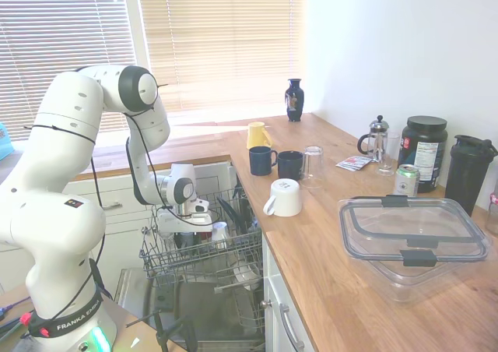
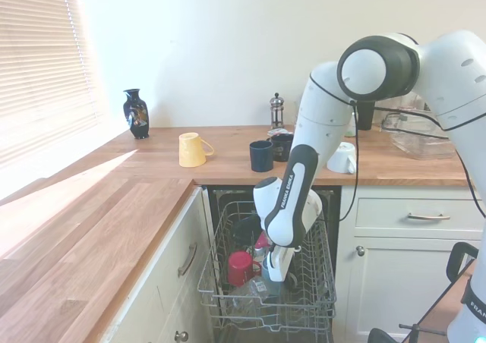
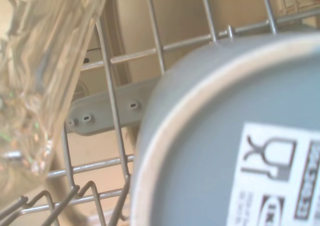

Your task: Unload a mug from dishwasher

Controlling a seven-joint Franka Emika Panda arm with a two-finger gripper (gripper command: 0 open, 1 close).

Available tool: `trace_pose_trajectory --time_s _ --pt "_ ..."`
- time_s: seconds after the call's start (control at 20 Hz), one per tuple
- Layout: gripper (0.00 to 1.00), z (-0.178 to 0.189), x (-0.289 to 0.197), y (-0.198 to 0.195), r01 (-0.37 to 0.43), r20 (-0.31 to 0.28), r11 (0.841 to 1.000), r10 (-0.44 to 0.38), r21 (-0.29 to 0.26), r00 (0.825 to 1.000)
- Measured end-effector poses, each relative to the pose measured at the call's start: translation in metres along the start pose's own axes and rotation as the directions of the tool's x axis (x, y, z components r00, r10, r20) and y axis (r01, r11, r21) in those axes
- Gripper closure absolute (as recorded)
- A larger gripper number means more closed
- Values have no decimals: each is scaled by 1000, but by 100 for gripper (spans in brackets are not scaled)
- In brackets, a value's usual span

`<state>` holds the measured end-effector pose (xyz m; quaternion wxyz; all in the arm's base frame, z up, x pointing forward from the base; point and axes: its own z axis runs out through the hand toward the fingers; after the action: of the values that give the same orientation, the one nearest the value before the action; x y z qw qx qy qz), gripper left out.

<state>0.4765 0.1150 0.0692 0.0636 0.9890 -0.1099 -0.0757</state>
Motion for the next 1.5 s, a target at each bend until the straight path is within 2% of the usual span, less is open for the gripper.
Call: trace_pose_trajectory --time_s 0.85,1.5 --pt "100 -8 7 3 -19 0 1000 19 -3 1000" --pt "100 -76 13 3 -43 -17 999 43 0 999"
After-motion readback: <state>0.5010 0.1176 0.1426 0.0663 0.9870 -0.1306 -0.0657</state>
